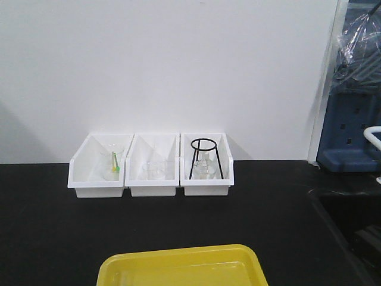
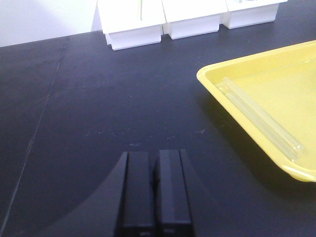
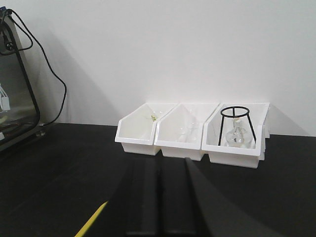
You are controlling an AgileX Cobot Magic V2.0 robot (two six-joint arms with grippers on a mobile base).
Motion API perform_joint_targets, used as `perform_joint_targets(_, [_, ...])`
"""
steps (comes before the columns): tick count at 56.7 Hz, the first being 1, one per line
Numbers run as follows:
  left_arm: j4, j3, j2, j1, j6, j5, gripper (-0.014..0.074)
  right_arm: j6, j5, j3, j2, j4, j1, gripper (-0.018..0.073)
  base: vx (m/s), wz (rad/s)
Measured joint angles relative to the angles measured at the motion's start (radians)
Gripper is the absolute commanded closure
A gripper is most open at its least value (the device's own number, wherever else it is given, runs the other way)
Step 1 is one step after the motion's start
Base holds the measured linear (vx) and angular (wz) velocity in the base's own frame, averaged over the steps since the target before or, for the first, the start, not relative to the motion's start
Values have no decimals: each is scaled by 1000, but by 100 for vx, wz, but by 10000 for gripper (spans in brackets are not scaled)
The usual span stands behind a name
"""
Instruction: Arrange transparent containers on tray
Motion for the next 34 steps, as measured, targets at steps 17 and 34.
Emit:
perform_joint_targets(17, [0,0,0,0,0,0,604,-76,45,0,4,42,0,571,0,0])
perform_joint_targets(34, [-1,0,0,0,0,0,604,-883,405,0,38,868,0,571,0,0])
